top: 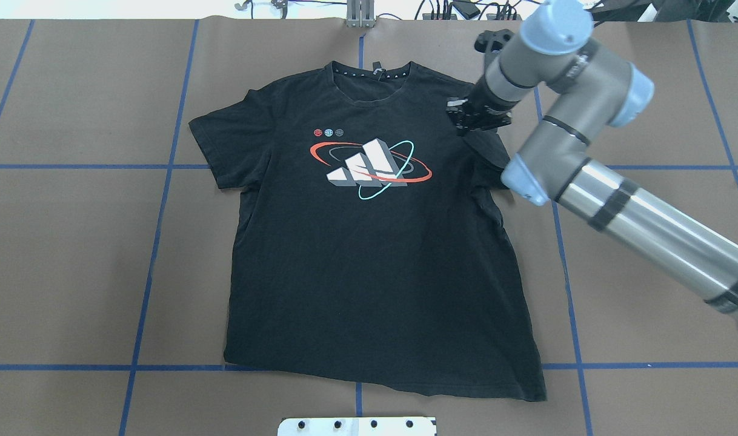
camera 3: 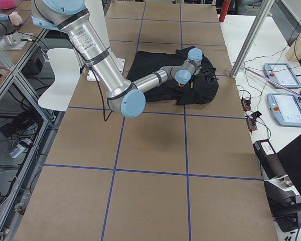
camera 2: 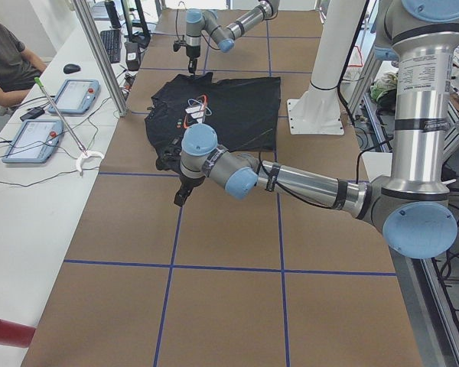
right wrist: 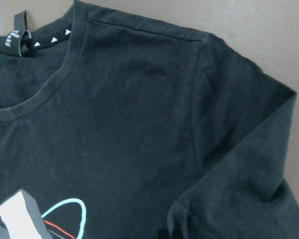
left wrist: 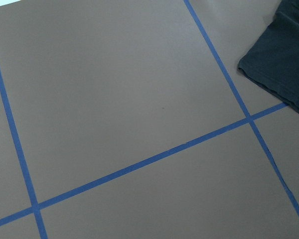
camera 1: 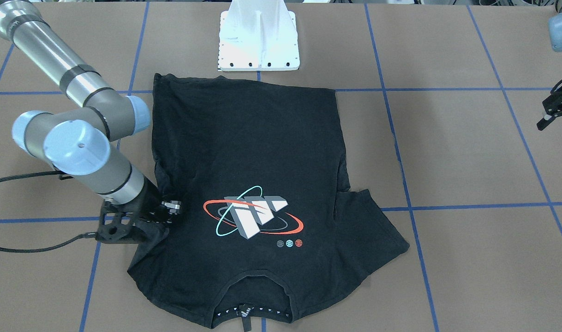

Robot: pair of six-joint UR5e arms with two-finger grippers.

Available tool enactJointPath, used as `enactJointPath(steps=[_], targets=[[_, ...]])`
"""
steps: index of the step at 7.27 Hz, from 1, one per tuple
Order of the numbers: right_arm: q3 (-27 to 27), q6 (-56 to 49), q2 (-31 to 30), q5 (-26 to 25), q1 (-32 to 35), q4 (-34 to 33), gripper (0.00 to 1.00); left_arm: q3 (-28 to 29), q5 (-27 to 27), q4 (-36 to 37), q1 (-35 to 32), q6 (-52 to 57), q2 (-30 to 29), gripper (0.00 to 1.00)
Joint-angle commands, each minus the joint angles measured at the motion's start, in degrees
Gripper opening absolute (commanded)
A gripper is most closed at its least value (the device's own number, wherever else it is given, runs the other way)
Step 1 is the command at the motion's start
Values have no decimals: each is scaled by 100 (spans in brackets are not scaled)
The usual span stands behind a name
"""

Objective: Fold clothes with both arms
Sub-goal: 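Grasp the sleeve with the right gripper while the left arm approaches the shirt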

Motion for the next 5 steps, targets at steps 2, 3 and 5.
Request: enactJointPath(steps=[2,3,5], targets=[[-762,125,651,-597,-272,-74,0,17,-61,-18,0,-18,0,99],[-832,142,739,-615,-307,-75,0,17,-70,-18,35,-18,-9,99],[-912,143,828,-729,-474,-57,7,60,-70,-9,140,-36,-87,99]])
